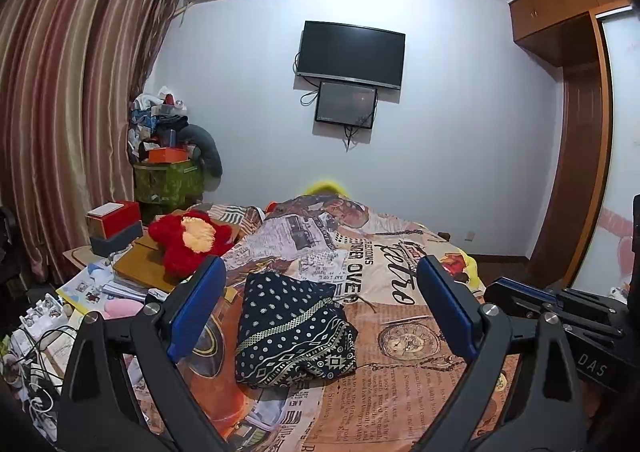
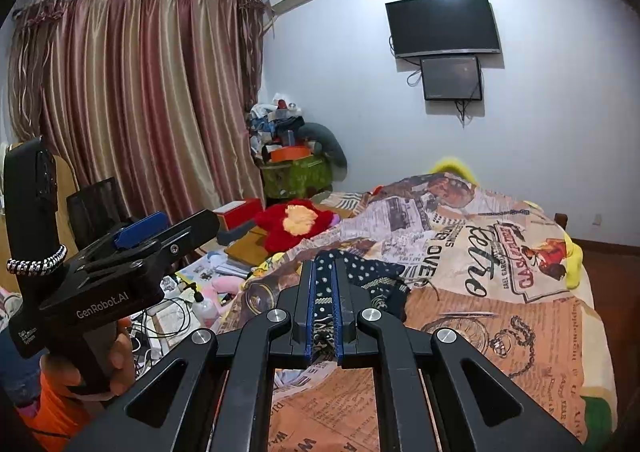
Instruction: Fold large clothes
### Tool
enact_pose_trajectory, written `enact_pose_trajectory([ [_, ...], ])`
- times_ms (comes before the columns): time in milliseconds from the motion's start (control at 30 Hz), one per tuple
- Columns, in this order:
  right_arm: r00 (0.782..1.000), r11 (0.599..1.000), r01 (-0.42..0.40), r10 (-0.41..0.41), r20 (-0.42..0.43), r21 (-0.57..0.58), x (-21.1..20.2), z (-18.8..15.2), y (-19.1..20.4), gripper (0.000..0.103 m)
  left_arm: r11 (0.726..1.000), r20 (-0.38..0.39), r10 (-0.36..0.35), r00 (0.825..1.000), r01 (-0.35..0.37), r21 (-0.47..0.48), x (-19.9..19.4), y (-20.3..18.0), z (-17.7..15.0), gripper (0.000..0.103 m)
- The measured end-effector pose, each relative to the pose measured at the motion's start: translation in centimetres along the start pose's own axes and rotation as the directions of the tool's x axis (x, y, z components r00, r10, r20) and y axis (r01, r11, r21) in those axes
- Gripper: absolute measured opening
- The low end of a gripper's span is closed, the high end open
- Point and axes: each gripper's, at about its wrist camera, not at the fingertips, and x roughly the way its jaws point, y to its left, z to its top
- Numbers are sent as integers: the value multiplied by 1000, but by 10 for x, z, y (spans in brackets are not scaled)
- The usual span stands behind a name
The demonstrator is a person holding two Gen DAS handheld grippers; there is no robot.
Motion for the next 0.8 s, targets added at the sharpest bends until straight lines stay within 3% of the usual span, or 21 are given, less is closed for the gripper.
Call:
enact_pose_trajectory([
  [800, 999, 1000, 6, -6, -49, 1, 8, -4, 4, 4, 1000, -9, 10, 1000, -10, 1, 2, -3, -4, 97],
])
